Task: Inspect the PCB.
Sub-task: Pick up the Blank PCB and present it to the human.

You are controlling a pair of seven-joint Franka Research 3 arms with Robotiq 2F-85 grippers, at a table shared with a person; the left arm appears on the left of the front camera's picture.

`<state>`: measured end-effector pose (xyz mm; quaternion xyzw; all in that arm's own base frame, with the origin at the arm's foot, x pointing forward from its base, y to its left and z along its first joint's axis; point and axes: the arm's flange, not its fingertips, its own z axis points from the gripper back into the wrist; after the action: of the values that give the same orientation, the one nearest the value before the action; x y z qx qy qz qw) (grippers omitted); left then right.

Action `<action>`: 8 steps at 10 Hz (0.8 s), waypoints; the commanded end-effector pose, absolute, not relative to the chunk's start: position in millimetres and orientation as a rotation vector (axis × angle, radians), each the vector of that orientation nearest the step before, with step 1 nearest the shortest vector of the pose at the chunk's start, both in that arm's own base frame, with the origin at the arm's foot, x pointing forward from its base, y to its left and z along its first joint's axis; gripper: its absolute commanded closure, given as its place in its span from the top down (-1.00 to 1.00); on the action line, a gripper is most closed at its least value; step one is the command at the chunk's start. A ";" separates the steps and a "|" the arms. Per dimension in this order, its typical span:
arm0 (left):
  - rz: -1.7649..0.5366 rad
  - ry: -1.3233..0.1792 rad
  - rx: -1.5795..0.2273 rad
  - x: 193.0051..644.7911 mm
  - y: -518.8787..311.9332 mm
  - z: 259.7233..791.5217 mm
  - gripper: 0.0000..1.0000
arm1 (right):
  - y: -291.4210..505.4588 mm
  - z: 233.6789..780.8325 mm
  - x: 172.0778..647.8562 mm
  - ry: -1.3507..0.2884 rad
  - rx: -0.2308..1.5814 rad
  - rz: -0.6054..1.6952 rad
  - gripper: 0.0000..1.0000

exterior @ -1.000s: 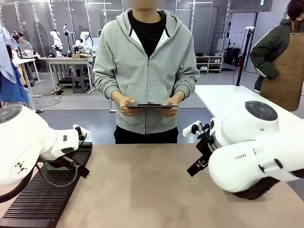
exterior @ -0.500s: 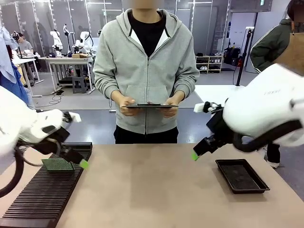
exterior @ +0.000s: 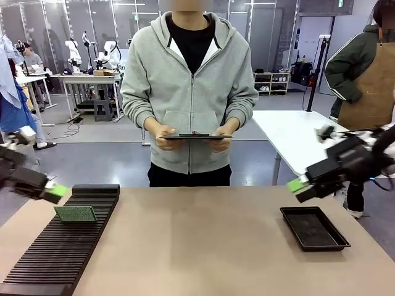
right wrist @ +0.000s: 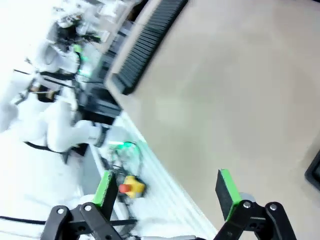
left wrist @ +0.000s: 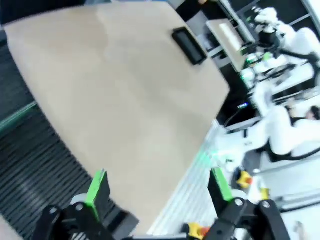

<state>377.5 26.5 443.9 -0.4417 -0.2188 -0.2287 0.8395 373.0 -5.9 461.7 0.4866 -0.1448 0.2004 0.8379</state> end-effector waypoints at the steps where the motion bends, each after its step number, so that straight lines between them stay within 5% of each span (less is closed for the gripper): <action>1: -0.434 -0.433 -1.056 375.6 65.9 424.3 1.00 | -48.8 444.0 371.0 -0.313 1.154 0.319 1.00; 8: -0.318 -0.557 -1.292 307.5 196.4 388.3 1.00 | -181.2 393.1 295.6 -0.419 1.335 0.129 1.00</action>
<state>298.9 188.8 388.0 -0.5769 -0.2549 -0.1427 0.7628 298.8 -174.8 400.0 0.6048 -0.1819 0.0486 0.7738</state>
